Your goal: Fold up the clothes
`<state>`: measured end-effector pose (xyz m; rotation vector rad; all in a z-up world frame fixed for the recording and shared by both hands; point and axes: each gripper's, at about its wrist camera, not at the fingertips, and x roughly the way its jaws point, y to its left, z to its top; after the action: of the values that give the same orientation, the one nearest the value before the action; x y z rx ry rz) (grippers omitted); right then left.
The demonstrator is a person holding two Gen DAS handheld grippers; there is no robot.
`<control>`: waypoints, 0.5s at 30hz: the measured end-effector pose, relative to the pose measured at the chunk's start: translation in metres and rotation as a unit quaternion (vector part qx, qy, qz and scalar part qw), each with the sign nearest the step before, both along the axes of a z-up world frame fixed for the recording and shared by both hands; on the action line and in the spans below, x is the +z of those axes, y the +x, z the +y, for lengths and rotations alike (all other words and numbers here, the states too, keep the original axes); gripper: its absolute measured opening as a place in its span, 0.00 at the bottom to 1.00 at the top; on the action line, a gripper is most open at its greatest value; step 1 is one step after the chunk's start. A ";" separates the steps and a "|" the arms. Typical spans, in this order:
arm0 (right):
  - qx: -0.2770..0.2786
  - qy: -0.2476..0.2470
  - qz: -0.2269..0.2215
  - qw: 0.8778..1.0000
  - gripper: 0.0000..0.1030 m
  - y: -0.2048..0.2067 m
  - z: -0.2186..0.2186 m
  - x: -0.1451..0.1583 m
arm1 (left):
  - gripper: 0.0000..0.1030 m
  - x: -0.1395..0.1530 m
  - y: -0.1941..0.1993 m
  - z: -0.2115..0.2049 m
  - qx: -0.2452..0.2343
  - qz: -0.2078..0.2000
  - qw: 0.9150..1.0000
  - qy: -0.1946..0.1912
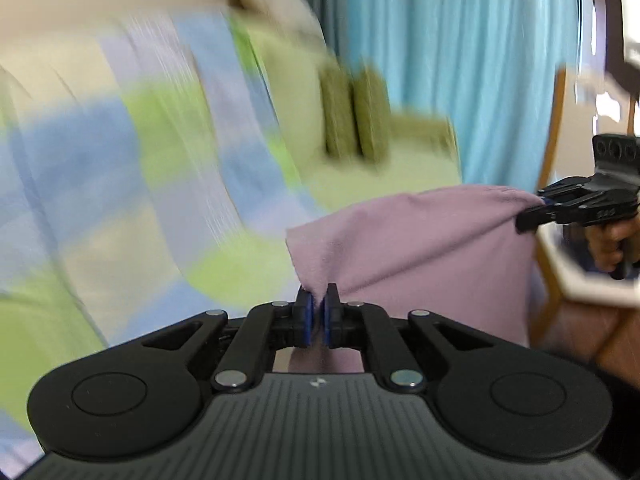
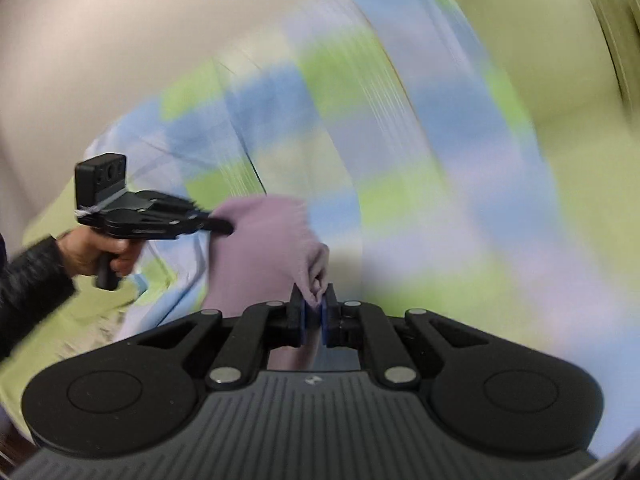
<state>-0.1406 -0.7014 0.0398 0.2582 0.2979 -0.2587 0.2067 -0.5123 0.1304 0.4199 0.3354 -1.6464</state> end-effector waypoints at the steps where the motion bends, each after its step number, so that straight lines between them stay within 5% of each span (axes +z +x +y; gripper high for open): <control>1: 0.011 -0.049 -0.008 0.999 0.05 0.000 0.012 0.018 | 0.03 0.018 -0.006 0.020 0.010 -0.004 1.000 -0.028; 4: 0.044 -0.192 -0.033 0.980 0.06 0.001 0.048 0.071 | 0.03 0.038 -0.032 0.071 0.039 -0.021 0.996 -0.078; 7: 0.074 -0.251 -0.030 0.965 0.06 -0.006 0.084 0.075 | 0.03 0.031 -0.064 0.128 0.072 -0.035 0.991 -0.109; 10: 0.114 -0.271 -0.021 0.956 0.06 -0.015 0.113 0.052 | 0.03 -0.033 -0.110 0.195 0.123 -0.033 0.988 -0.093; 15: 0.225 -0.217 0.063 0.948 0.06 -0.023 0.161 -0.054 | 0.03 -0.147 -0.162 0.262 0.189 -0.009 0.982 -0.003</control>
<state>-0.1635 -0.5401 -0.0139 -0.2645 0.4091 0.1156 0.0446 -0.2500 -0.0163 0.3426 0.3724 -1.2720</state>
